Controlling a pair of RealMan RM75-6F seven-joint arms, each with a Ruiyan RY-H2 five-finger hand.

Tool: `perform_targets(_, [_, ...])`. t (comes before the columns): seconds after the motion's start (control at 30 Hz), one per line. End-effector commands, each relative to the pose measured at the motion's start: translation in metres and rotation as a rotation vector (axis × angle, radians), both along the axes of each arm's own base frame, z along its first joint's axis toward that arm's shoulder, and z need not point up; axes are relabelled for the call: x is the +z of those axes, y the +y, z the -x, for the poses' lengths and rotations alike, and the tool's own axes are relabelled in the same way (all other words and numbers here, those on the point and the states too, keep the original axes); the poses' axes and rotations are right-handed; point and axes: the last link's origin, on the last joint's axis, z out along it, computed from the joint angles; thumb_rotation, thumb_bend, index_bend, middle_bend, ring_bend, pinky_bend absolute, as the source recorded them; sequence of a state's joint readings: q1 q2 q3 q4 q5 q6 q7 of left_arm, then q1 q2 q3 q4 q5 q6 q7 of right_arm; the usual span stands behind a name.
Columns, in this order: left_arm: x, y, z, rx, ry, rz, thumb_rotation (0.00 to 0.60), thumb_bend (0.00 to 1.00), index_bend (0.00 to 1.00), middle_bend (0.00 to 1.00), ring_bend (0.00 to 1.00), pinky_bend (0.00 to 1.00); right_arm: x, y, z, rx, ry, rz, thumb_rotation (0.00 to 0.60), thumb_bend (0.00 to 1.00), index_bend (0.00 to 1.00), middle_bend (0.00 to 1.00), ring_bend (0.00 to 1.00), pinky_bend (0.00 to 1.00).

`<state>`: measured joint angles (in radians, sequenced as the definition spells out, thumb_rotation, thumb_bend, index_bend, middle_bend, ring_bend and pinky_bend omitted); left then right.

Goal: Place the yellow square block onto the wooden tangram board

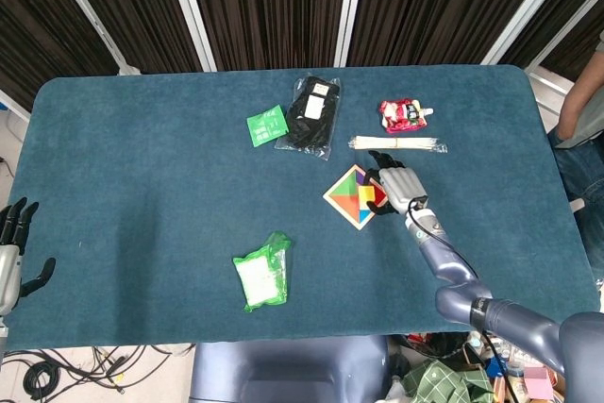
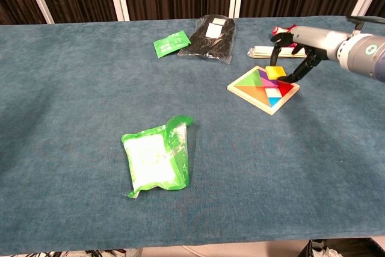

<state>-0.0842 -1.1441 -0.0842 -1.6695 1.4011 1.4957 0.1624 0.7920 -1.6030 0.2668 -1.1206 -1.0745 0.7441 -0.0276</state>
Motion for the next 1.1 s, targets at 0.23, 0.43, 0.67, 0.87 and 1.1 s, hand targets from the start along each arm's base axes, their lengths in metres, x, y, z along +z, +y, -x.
perform_targets(0.23, [0.0,0.0,0.0,0.0,0.003,0.001,0.6,0.33,0.0,0.0,0.0,0.0,-0.012,0.004,0.008,-0.015,0.018,-0.017,0.6,0.35,0.49,0.0,0.0,0.13])
perform_targets(0.43, [0.0,0.0,0.0,-0.001,0.006,0.0,0.6,0.33,0.0,0.0,0.0,0.0,-0.016,0.004,0.011,-0.012,0.037,-0.017,0.6,0.35,0.49,0.0,0.0,0.13])
perform_targets(0.67, [0.0,0.0,0.0,-0.002,0.008,0.0,0.6,0.33,0.0,0.0,0.0,0.0,-0.015,0.004,0.011,-0.006,0.043,-0.011,0.6,0.35,0.49,0.0,0.0,0.13])
perform_targets(0.87, [0.0,0.0,0.0,-0.002,0.01,0.0,0.6,0.33,0.0,0.0,0.0,0.0,-0.016,0.004,0.013,-0.019,0.038,-0.012,0.6,0.35,0.49,0.0,0.0,0.13])
perform_targets(1.1, [0.0,0.0,0.0,-0.002,0.01,-0.001,0.6,0.33,0.0,0.0,0.0,0.0,-0.02,0.004,0.011,-0.017,0.037,-0.017,0.6,0.35,0.49,0.0,0.0,0.13])
